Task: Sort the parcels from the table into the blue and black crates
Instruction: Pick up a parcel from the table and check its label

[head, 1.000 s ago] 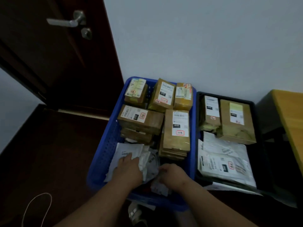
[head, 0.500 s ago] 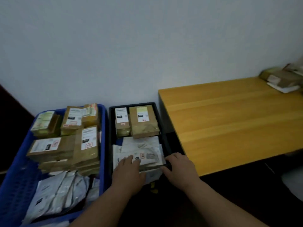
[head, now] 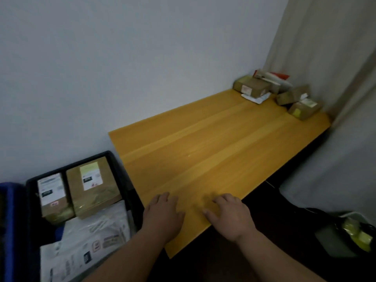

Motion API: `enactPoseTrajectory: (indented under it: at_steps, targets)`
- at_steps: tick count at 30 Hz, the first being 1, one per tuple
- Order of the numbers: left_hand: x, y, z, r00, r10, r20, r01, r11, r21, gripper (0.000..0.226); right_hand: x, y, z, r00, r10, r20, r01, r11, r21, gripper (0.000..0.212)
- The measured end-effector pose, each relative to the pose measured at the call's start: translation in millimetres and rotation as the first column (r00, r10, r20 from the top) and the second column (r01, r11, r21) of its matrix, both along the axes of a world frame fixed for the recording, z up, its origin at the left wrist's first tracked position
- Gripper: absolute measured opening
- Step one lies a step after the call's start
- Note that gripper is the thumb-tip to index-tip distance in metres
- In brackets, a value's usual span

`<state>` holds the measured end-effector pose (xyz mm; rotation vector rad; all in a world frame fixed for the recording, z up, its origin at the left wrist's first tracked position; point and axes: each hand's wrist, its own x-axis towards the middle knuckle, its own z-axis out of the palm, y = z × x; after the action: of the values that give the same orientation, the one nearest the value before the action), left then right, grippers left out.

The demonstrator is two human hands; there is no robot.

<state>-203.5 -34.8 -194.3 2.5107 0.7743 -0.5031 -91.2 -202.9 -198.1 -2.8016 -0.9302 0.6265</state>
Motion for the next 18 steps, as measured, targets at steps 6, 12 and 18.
enactPoseTrajectory:
  at_steps: [6, 12, 18]
  targets:
    - [99.4, -28.1, -7.8, 0.994, -0.103, -0.018, 0.103, 0.995, 0.002, 0.059, 85.4, -49.6, 2.7, 0.989, -0.139, -0.043, 0.141, 0.989, 0.043, 0.070]
    - [222.6, -79.3, -9.9, 0.997, -0.077, 0.013, 0.077, 0.997, 0.013, 0.059, 210.8, -112.3, 4.4, 0.971, -0.212, -0.107, 0.220, 0.973, 0.070, 0.064]
    - [316.7, -135.3, 1.7, 0.999, -0.012, 0.032, 0.012, 1.000, 0.009, 0.057, 330.3, -163.5, 10.8, 0.969, -0.211, -0.129, 0.222, 0.972, 0.078, 0.055]
